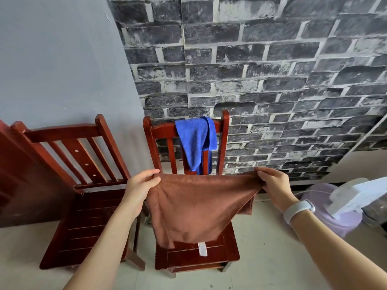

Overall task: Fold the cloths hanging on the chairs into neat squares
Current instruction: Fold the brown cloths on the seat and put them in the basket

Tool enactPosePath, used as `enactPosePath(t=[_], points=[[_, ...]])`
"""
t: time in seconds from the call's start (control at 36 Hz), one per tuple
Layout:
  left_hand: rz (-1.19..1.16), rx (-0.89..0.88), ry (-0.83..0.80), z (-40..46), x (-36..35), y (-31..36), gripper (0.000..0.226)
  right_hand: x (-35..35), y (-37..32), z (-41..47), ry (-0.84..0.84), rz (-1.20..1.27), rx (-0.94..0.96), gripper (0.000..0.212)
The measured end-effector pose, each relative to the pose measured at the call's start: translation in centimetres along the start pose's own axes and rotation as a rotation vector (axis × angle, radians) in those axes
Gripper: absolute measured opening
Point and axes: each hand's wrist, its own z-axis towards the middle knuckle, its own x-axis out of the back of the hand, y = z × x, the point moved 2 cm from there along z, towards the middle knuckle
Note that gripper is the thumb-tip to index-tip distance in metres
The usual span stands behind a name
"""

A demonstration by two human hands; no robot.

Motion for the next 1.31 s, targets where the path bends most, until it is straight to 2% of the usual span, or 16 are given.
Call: enactPosePath(t=[0.11, 0.19, 0.28, 0.33, 0.39, 0.44, 0.5, 0.58, 0.69, 0.78, 0.86, 0.94, 1.0, 1.11, 1.19, 1.31], points=[[-0.318, 0.1, -0.028, 0.0, 0.6, 0.0, 0.019, -0.2, -0.5, -0.1, 0.032, -0.114, 0.122, 0.029], [-0.333, 0.11, 0.017, 0.2, 0.9, -0.2, 0.022, -0.8, -0.9, -0.3, 0.096, -0.291, 0.23, 0.022], [-0.248, 0.071, 0.124, 0.5, 1.4, -0.6, 0.026, -1.3, -1.8, -0.4, 0.159, -0.431, 0.292, 0.025], [-0.142, 0.029, 0.173, 0.5, 1.7, -0.7, 0.027, -1.2, -2.0, 0.0, 0.145, -0.512, 0.251, 0.029], [-0.018, -0.012, 0.182, 0.7, 1.9, -1.0, 0.026, -0.8, -1.8, 0.7, 0.057, -0.528, 0.106, 0.032], [0.111, -0.054, 0.173, 1.0, 2.2, -1.4, 0.023, -0.4, -1.2, 0.9, -0.091, -0.376, -0.12, 0.04], [0.248, -0.105, 0.164, 1.4, 2.6, -1.9, 0.023, -0.1, -1.0, 0.6, -0.204, -0.223, -0.24, 0.044], [0.399, -0.154, 0.161, 1.9, 3.1, -2.3, 0.03, 0.5, -0.5, 0.4, -0.228, -0.259, -0.207, 0.034], [0.433, -0.166, 0.154, 2.4, 3.4, -2.9, 0.032, 0.9, 0.3, 0.4, -0.188, -0.256, -0.141, 0.022], [0.437, -0.176, 0.135, 2.2, 3.2, -2.6, 0.032, 0.9, 0.4, 0.3, -0.155, -0.25, -0.062, 0.029], [0.365, -0.163, 0.126, 2.0, 3.2, -2.5, 0.034, 0.9, 0.6, 0.9, -0.053, -0.418, 0.092, 0.033], [0.194, -0.099, 0.109, 1.6, 3.0, -2.2, 0.032, 1.0, 0.7, 1.5, 0.001, -0.5, 0.1, 0.018], [0.173, -0.08, 0.109, 1.6, 2.9, -2.2, 0.03, 1.0, 0.9, 1.9, -0.049, -0.436, -0.022, 0.015], [0.311, -0.123, 0.07, 1.7, 3.2, -2.0, 0.033, 1.1, 0.7, 1.1, -0.31, -0.177, -0.304, 0.014], [0.52, -0.19, -0.001, 1.6, 3.0, -1.5, 0.02, 1.1, 1.0, 0.8, -0.392, -0.213, -0.31, 0.015], [0.751, -0.214, -0.062, 2.0, 2.7, -1.8, 0.033, 0.5, 1.4, 0.4, -0.431, -0.404, -0.205, 0.021]])
